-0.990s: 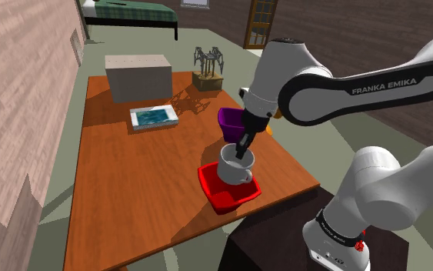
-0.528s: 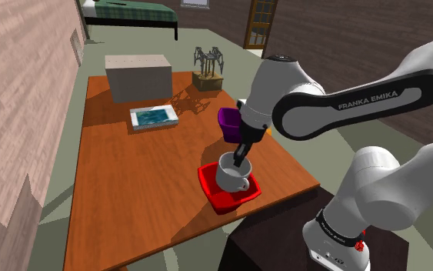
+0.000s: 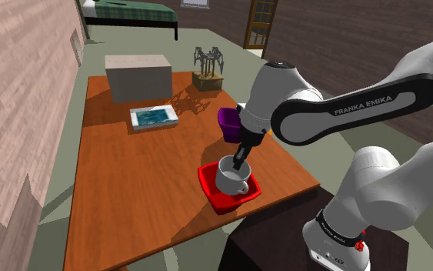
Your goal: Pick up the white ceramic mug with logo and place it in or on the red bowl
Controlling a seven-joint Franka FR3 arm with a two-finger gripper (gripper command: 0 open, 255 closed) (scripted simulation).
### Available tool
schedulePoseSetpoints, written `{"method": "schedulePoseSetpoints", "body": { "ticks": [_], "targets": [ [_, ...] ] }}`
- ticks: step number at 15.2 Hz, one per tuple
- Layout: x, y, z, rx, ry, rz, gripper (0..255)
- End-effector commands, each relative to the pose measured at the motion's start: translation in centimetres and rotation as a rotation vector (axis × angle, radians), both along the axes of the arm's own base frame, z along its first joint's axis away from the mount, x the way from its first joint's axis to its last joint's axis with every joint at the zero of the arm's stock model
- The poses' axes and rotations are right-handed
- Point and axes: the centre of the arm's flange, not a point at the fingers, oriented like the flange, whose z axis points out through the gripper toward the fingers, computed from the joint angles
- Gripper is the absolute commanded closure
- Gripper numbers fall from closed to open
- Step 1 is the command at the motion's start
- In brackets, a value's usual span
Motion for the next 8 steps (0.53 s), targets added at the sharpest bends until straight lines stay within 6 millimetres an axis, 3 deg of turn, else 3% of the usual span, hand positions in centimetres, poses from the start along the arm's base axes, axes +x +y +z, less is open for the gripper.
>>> {"method": "schedulePoseSetpoints", "body": {
  "ticks": [1, 2, 7, 8],
  "targets": [
    [0.0, 0.0, 0.0, 0.000, 0.000, 0.000, 255],
    [0.0, 0.0, 0.0, 0.000, 0.000, 0.000, 0],
    [0.0, 0.0, 0.0, 0.000, 0.000, 0.000, 0],
    [-0.1, -0.1, 1.3, 0.000, 0.000, 0.000, 0]
  ]
}}
